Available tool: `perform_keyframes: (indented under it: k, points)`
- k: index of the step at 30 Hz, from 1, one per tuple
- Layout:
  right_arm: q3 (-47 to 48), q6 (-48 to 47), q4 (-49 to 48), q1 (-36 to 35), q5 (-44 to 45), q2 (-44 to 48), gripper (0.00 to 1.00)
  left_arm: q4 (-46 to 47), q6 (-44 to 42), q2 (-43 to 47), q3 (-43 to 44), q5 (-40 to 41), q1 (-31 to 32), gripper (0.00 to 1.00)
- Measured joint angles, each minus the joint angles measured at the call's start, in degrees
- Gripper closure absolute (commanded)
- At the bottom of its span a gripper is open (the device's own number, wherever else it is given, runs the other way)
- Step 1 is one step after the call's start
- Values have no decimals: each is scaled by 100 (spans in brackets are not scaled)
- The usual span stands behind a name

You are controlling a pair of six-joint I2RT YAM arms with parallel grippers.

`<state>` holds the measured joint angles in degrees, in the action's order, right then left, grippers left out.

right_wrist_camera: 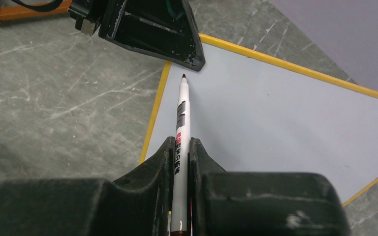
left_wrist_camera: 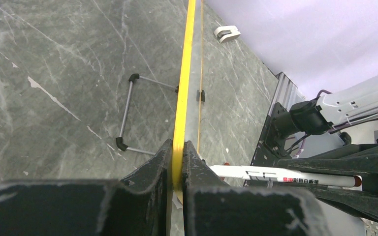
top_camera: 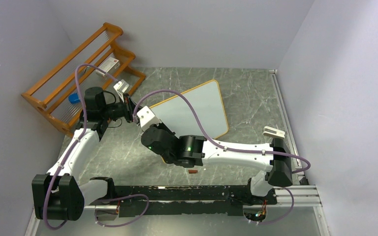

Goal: Write a sentence on the whiteboard

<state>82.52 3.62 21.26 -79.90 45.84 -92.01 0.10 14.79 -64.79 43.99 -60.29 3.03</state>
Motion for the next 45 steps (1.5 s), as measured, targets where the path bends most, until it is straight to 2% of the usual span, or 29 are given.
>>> perform_keyframes:
  k: [20,45]
  points:
    - [238,122,330,79,-149,-212,100,61,26,0,-35,2,0,95]
    - [299,715,1054,76,-389,-243,100,76,48,0,-46,9,0,95]
